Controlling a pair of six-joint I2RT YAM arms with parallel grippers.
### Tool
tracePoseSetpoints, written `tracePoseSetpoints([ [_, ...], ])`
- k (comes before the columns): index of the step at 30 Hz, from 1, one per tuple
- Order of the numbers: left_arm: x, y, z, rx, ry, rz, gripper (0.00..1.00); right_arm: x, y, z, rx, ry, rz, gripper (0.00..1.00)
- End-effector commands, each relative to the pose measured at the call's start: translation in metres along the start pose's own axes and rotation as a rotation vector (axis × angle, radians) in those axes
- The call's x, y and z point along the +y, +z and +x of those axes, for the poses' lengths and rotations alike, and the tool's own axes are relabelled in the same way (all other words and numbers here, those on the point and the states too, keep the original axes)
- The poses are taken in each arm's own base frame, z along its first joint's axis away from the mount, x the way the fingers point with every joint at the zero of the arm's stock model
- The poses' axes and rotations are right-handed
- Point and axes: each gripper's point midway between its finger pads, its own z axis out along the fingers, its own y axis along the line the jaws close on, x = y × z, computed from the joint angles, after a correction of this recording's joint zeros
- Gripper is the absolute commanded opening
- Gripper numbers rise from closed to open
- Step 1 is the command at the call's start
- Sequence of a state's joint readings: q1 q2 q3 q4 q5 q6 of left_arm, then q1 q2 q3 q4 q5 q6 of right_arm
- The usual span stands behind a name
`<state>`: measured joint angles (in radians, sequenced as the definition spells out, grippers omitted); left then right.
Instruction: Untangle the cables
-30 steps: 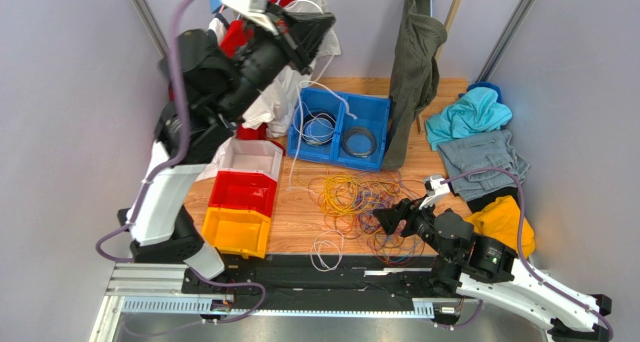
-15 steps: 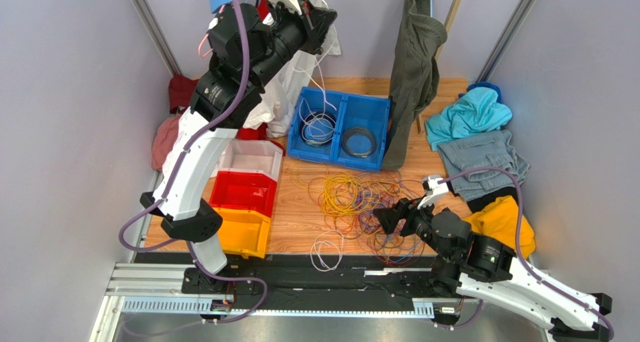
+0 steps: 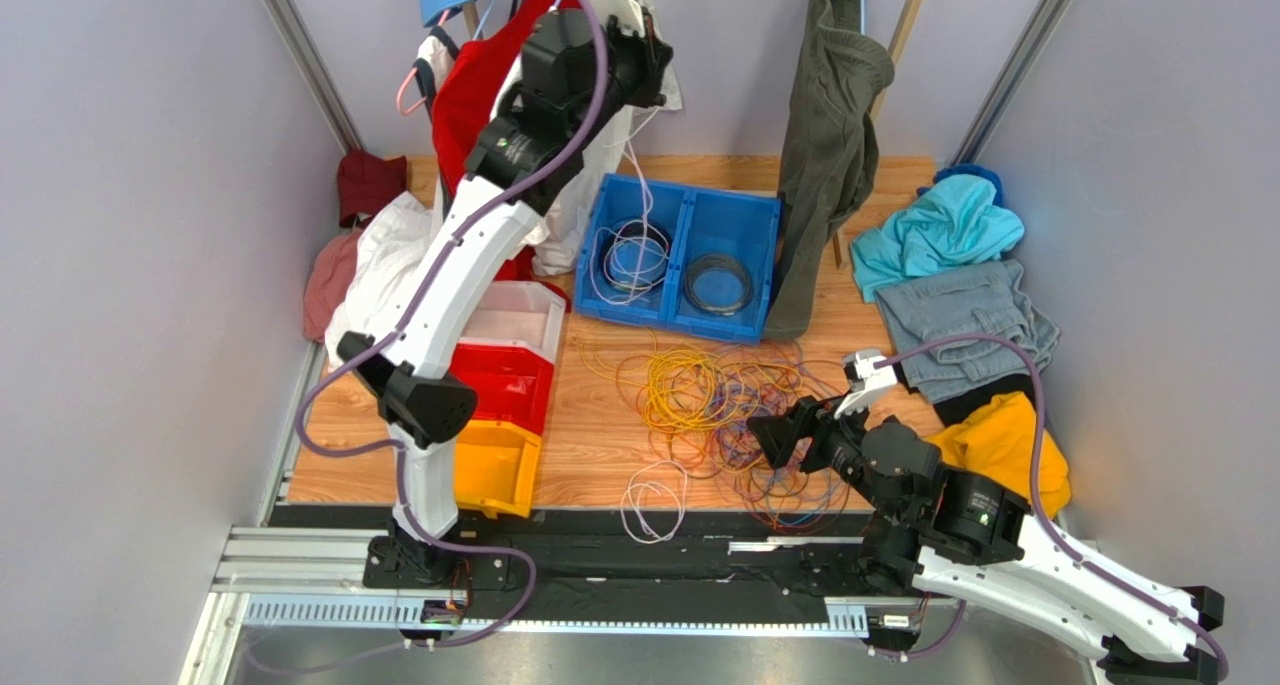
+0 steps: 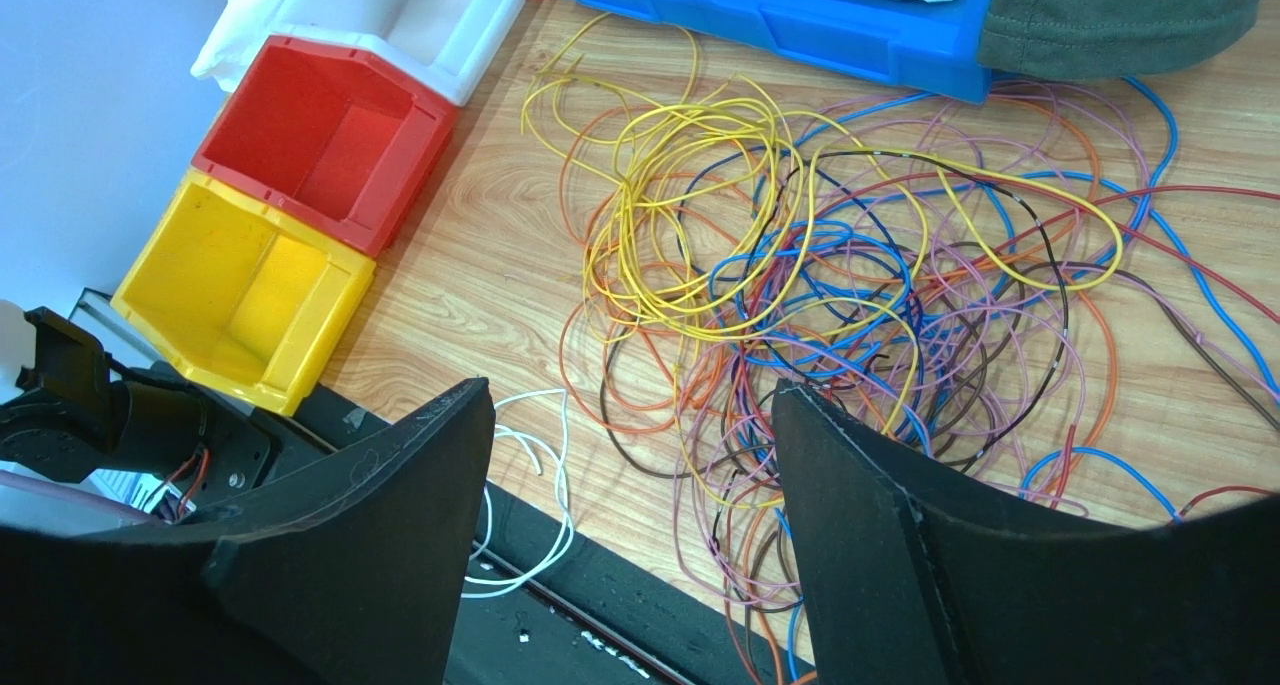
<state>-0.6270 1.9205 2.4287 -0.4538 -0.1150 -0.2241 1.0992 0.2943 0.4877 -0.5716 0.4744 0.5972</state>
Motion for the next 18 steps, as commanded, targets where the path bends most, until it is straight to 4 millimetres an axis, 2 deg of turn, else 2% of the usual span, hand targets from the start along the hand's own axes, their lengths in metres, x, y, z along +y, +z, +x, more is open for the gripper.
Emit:
tracePoseSetpoints([
  [1, 0.018, 0.029, 0.023, -0.002, 0.005, -0.04, 0.0, 0.001, -0.001, -0.009, -0.029, 0.002, 0.006, 0.72],
  [2, 0.02, 0.038, 0.034, 0.008, 0.008, -0.045, 0.0, 0.001, -0.001, -0.009, -0.031, 0.005, 0.006, 0.72],
  [7, 0.029, 0.057, 0.07, 0.066, 0.038, -0.066, 0.0, -0.002, 0.001, -0.006, -0.027, -0.005, 0.019, 0.72],
  [8, 0.035, 0.06, 0.086, 0.092, 0.048, -0.09, 0.0, -0.002, 0.002, -0.005, -0.024, -0.006, 0.017, 0.72],
  [13, 0.058, 0.061, 0.108, 0.118, 0.114, -0.178, 0.0, -0.002, 0.003, -0.004, -0.017, -0.018, 0.021, 0.72],
  [18, 0.082, 0.05, 0.121, 0.167, 0.171, -0.281, 0.0, -0.002, 0.004, -0.003, -0.019, -0.016, 0.019, 0.72],
])
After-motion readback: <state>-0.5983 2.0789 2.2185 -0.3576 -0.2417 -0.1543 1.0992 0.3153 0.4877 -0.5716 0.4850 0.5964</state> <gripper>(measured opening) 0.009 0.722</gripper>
